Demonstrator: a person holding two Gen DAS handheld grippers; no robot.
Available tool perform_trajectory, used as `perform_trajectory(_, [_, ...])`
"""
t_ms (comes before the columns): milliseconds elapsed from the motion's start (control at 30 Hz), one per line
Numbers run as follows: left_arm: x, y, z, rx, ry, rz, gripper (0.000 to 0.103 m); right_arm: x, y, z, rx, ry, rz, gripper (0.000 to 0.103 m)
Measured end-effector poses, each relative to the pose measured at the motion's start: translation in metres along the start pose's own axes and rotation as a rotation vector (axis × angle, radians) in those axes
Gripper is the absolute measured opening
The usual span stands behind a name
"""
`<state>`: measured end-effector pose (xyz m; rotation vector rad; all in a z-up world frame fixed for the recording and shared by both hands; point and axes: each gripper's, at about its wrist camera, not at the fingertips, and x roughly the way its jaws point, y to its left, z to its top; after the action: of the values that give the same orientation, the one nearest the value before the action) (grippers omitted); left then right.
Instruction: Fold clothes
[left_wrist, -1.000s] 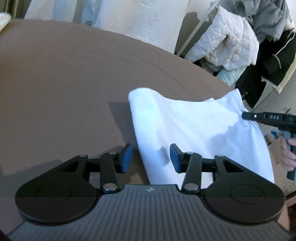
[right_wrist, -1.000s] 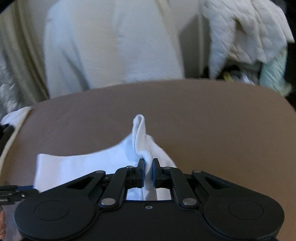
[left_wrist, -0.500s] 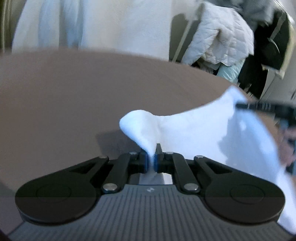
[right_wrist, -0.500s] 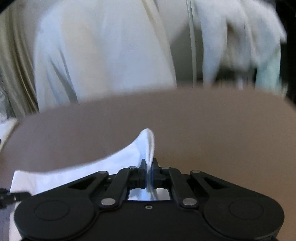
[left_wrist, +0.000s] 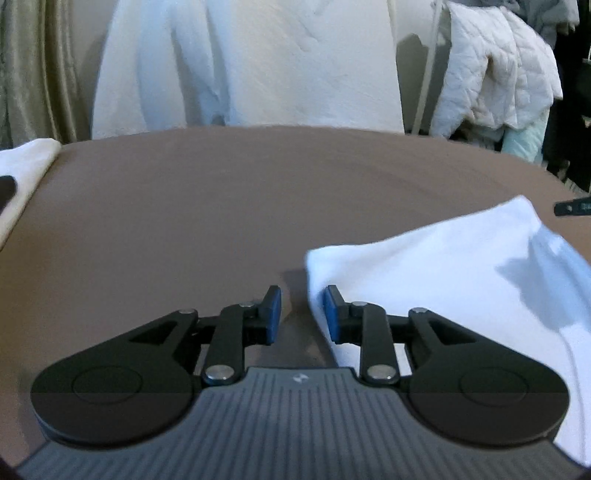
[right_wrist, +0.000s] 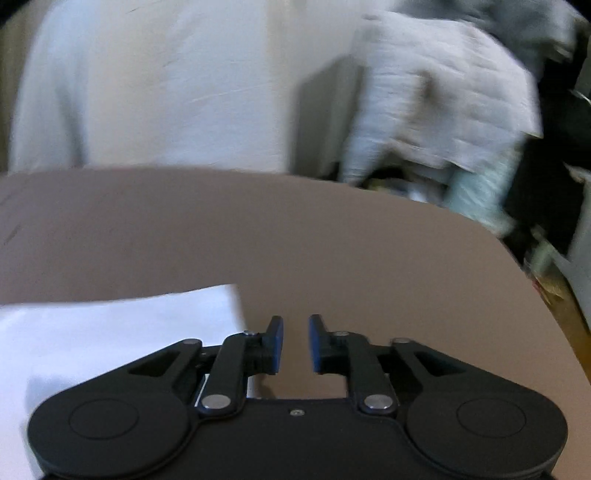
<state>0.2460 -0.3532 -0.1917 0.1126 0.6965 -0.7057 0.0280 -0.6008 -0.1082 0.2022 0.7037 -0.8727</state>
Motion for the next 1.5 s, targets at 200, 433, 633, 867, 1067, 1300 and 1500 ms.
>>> perform_trajectory(200, [-0.037,-0.005,-0.014,-0.070,0.086,-0.332,0.050,-0.071,-0.005,-0.053,-0.017,-0.014,0.270,0.023])
perform_trajectory(433, [-0.051,-0.050,-0.052,0.161,0.306,-0.082,0.053,-0.061,0.006,-0.111,-0.210,0.139,0.136,0.024])
perform_trajectory(633, [-0.106,-0.035,-0.070,-0.004,0.359,-0.213,0.061,-0.113,-0.028,-0.122,-0.055,0.112,-0.011,0.043])
perform_trajectory(867, [-0.138,-0.044,-0.140,-0.165,0.478,-0.324,0.067,-0.214,-0.071,-0.207,0.198,0.201,0.205,0.066])
perform_trajectory(1067, [-0.154,-0.072,-0.146,0.017,0.530,-0.353,0.073,-0.261,-0.122,-0.296,0.248,0.320,0.057,0.070])
perform_trajectory(1300, [-0.157,-0.048,-0.181,-0.166,0.589,-0.566,0.078,-0.265,-0.156,-0.358,0.898,0.378,0.418,0.077])
perform_trajectory(1500, [-0.138,-0.031,-0.188,-0.476,0.604,-0.673,0.088,-0.258,-0.135,-0.359,0.984,0.301,0.507,0.092])
